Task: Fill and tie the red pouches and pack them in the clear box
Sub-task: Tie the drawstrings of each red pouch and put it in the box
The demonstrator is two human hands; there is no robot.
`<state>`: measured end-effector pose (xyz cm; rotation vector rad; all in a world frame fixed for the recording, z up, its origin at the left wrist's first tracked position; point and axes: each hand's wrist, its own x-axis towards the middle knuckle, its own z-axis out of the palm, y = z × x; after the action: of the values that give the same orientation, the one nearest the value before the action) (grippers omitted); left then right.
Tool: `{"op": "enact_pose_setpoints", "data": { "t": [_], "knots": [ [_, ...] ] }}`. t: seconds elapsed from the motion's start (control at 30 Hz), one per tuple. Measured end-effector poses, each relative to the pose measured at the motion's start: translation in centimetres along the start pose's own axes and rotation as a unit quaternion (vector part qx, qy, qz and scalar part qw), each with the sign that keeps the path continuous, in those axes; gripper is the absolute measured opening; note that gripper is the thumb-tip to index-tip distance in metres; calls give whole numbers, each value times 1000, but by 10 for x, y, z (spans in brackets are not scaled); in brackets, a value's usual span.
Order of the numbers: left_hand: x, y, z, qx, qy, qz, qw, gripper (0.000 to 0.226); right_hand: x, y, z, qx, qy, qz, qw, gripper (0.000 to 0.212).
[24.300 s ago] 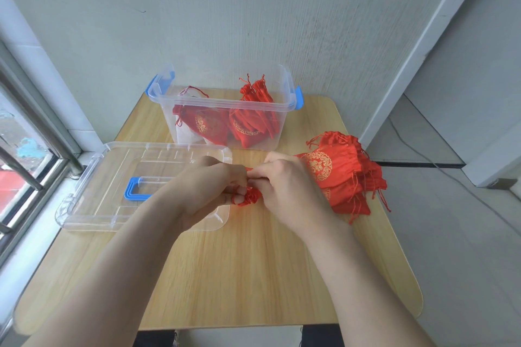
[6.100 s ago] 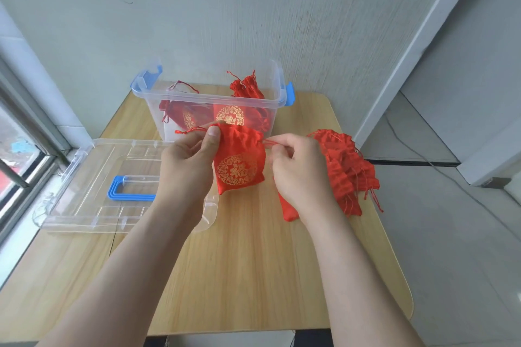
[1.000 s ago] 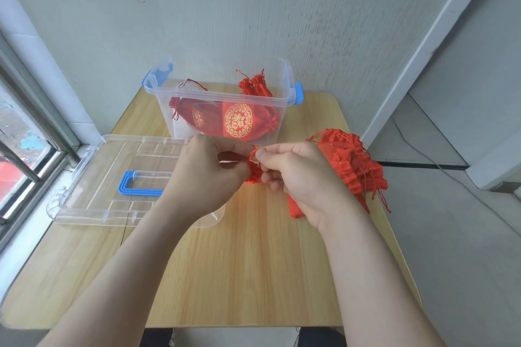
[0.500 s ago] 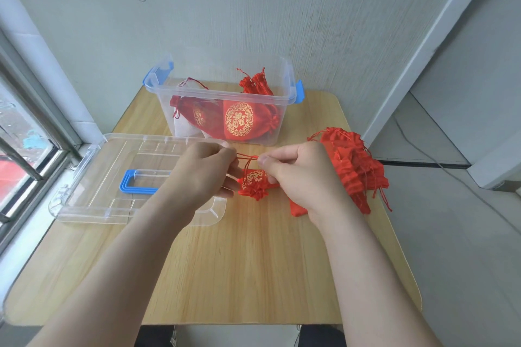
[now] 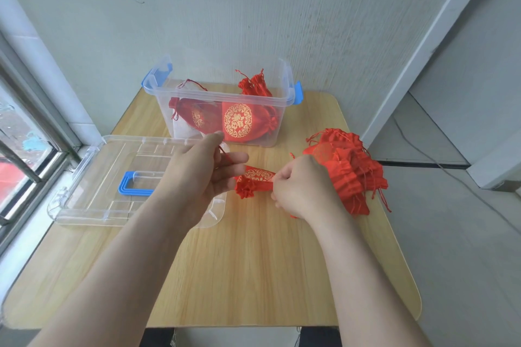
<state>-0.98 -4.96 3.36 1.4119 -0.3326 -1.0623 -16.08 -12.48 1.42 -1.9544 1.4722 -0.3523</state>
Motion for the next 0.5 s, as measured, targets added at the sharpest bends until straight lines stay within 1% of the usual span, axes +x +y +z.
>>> {"op": "enact_pose_setpoints", "data": {
  "t": [0.03, 0.13, 0.23, 0.3, 0.37, 0.5],
  "knots": [
    [2, -1, -1, 23, -1, -5, 1000, 42, 1, 0, 1, 3, -7, -5, 1000, 21],
    [5, -5, -3, 138, 1, -17, 990, 33, -1, 1, 0, -21, -32, -16, 999, 27],
    [7, -8, -6, 230, -27, -11, 973, 16, -1, 1, 1, -66, -52, -15, 996, 23],
    [6, -10, -8, 298, -50, 15, 953, 12, 0, 0, 2, -85, -69, -11, 994, 24],
    [3, -13, -10, 371, -77, 42, 925, 10, -2, -2, 3, -91, -95, -2, 991, 28],
    [-3, -16, -7, 460, -133, 52, 876, 13, -3, -4, 7, -86, -136, 5, 987, 52]
  ]
}}
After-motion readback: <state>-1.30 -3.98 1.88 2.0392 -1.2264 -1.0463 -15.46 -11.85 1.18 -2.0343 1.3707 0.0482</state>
